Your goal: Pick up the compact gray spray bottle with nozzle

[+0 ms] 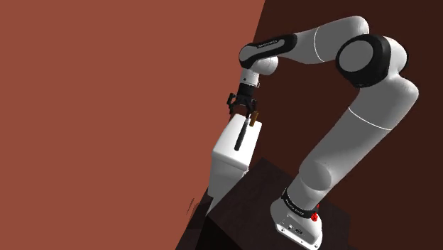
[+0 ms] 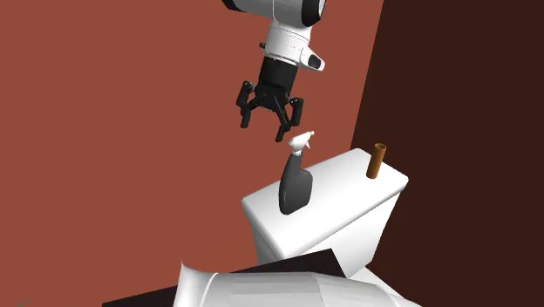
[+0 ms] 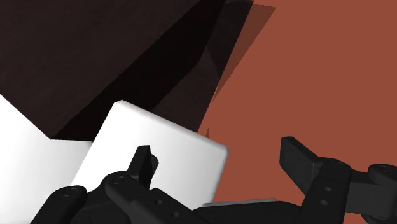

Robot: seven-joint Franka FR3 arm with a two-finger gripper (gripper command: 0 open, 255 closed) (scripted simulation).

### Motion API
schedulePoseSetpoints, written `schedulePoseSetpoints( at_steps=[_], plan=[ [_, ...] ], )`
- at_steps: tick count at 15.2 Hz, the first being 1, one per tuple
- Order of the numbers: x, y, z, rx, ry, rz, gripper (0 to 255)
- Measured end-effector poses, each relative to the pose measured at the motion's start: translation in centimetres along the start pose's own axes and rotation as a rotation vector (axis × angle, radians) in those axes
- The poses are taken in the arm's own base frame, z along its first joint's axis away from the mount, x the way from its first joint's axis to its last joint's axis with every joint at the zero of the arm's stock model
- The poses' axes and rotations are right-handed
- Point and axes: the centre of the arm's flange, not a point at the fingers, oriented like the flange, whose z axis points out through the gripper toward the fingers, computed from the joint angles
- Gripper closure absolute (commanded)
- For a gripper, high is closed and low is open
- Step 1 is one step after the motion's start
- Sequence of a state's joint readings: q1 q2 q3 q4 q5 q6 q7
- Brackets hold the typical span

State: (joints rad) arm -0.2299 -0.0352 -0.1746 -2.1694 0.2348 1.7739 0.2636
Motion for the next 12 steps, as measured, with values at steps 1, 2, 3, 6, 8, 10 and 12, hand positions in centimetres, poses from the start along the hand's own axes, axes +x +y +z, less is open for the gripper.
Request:
schedulePoseSetpoints(
  at_steps=[1, 2, 3, 6, 8, 10, 12],
  plan=[
    [1.1, 1.0, 0.4, 0.012, -0.010, 0.043, 0],
    [2.3, 1.8, 0.7, 0.023, -0.019, 0.086, 0],
    [3.3, 2.8, 1.2, 0.034, -0.029, 0.129, 0],
    [6.7, 5.9, 2.9, 0.068, -0.058, 0.258, 0],
    [8.2, 7.9, 3.8, 0.099, -0.061, 0.339, 0],
    [9.5, 9.5, 3.3, 0.137, -0.052, 0.408, 0],
    [9.8, 10.4, 3.2, 0.151, -0.045, 0.432, 0]
  ],
)
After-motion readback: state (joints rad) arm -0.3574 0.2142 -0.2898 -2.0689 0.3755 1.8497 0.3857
